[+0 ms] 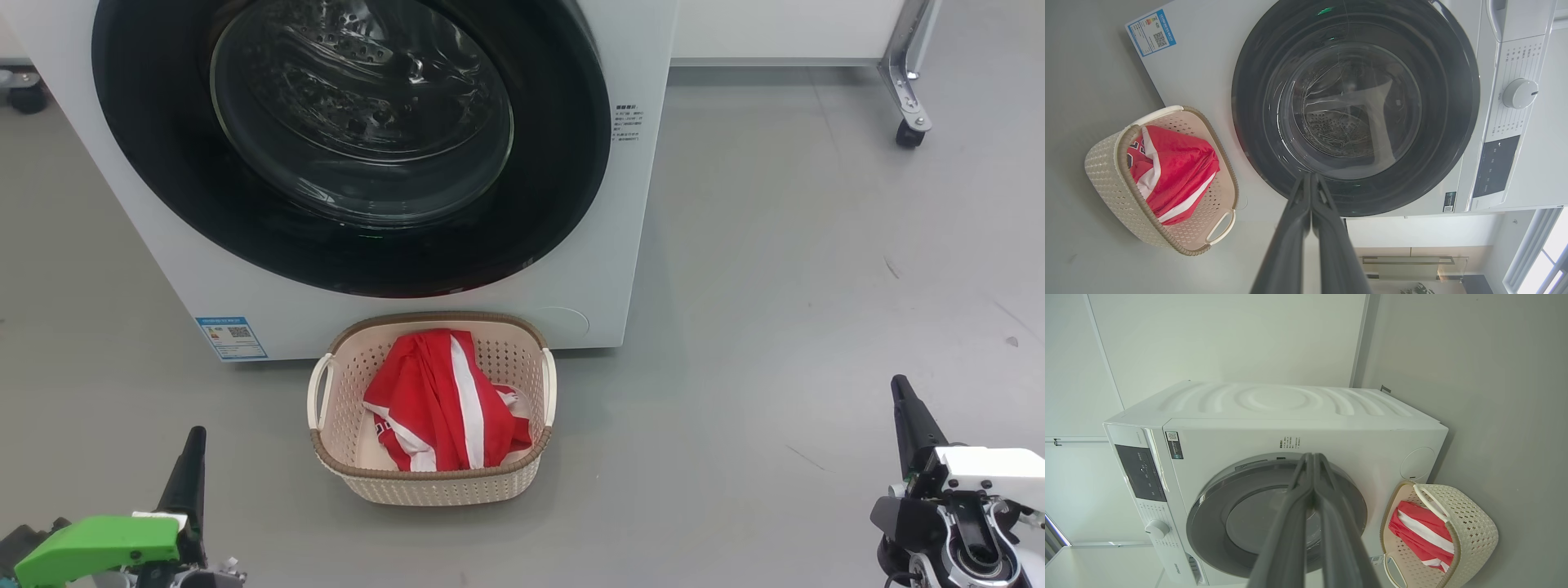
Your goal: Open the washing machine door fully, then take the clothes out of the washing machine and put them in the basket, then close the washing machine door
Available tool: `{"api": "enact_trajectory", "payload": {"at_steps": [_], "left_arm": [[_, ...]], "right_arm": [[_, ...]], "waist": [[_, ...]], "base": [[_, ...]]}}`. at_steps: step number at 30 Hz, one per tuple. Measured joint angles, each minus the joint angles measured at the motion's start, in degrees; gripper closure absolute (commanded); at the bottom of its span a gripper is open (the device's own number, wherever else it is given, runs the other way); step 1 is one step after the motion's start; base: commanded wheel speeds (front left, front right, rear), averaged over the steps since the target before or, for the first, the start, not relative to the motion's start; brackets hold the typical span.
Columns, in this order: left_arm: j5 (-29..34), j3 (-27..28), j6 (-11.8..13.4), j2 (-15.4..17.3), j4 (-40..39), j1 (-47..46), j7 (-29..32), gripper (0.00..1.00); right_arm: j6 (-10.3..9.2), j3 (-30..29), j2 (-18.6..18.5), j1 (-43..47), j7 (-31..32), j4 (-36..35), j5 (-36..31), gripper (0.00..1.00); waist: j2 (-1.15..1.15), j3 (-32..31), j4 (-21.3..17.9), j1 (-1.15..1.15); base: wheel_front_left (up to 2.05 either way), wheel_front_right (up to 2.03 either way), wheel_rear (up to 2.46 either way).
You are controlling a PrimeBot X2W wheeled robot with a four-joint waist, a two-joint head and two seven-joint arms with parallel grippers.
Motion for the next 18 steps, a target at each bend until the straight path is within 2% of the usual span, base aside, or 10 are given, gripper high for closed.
{"api": "enact_trajectory", "payload": {"at_steps": [18], "left_arm": [[0.0, 0.14, 0.0, -0.11, 0.04, -0.09, 0.01, 1.0]], "right_arm": [[0.0, -0.14, 0.04, -0.02, 0.18, 0.05, 0.0, 1.0]], "waist": [[0.0, 0.0, 0.0, 0.0]], "base": [[0.0, 0.0, 0.0]]}}
